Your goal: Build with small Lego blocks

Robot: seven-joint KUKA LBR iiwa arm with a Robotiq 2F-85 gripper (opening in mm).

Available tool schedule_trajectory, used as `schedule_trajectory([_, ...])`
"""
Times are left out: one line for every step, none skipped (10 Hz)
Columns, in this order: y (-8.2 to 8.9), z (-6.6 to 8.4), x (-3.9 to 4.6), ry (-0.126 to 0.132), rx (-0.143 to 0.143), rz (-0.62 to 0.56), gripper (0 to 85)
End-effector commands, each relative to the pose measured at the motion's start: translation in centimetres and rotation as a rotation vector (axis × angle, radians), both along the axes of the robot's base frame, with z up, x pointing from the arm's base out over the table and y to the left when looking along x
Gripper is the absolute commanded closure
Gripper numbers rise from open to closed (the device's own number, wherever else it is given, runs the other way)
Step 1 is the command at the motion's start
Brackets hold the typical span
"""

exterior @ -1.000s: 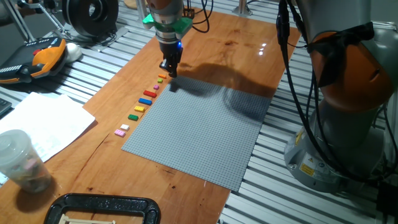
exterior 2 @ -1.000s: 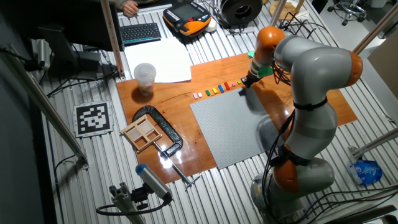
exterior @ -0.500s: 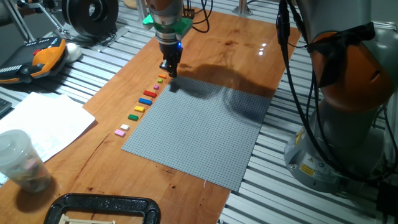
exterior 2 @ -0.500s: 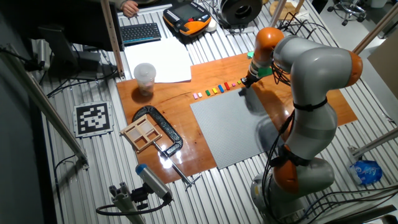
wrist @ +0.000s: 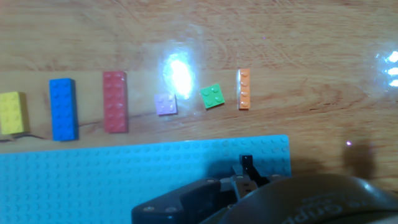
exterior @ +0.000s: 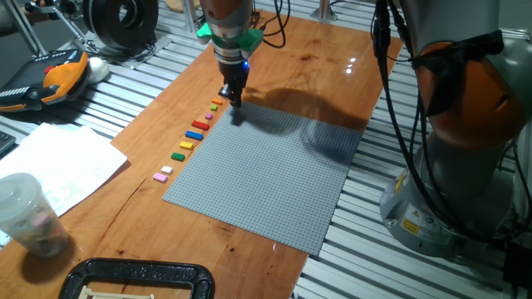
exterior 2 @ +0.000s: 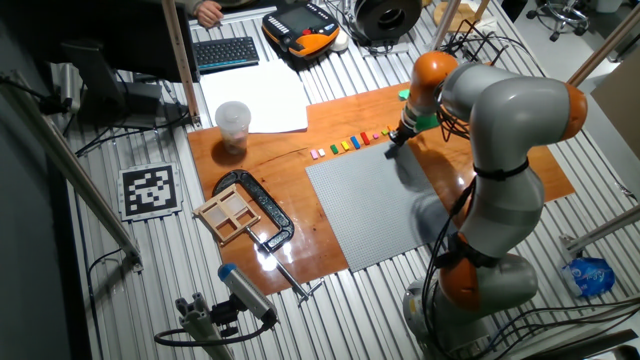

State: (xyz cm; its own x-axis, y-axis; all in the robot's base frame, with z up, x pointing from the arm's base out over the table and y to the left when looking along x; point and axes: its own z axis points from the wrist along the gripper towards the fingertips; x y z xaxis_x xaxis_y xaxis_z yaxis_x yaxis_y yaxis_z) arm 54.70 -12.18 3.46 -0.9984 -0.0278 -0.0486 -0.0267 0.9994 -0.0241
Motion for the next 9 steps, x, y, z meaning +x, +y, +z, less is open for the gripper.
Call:
schedule_trajectory([-0.11,-0.12,-0.07,0.001,0.003,0.001,85.0])
schedule_trajectory([-0.08,-0.14,-0.15,0.001,0.001,0.001,85.0])
schedule_trajectory([-0.10,-0.24,-0.18,0.000,0.001,0.001,85.0])
schedule_trajectory([-0.24,-0.37,-0.21,-0.003,0.000,0.003,85.0])
schedule_trajectory([-0.42,-0.45,-0.24,-0.006,0.000,0.006,85.0])
schedule_trajectory([-0.58,-0.50,-0.25,-0.008,-0.002,0.008,85.0])
schedule_trajectory([-0.59,-0.58,-0.30,-0.009,-0.002,0.006,85.0])
schedule_trajectory([-0.61,-0.65,-0.34,-0.011,-0.002,0.006,85.0])
schedule_trajectory([-0.67,-0.72,-0.38,-0.014,-0.003,0.006,85.0])
